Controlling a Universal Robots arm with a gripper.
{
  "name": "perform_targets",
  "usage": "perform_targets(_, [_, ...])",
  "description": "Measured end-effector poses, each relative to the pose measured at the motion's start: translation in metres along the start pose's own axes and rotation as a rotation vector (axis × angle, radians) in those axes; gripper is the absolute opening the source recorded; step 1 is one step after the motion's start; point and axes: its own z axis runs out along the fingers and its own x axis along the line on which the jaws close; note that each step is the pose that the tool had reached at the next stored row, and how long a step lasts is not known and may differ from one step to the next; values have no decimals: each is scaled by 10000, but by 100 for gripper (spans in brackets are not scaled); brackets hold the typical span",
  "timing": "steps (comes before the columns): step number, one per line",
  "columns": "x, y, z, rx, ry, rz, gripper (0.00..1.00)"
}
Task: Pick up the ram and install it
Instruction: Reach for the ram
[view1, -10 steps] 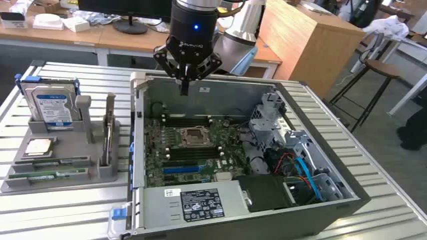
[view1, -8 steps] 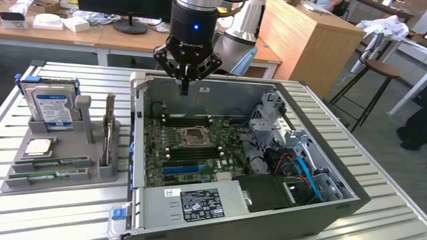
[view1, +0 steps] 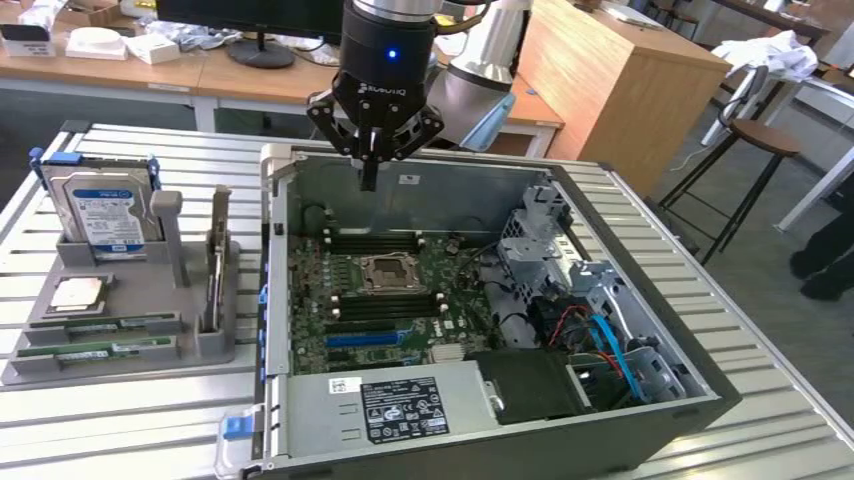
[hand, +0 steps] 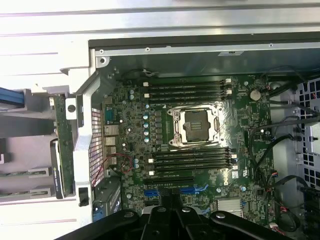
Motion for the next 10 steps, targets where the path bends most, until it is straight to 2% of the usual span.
perform_targets(4, [19, -2, 0, 0, 0, 0, 10])
perform_targets(10, [128, -10, -2, 1, 0, 0, 10])
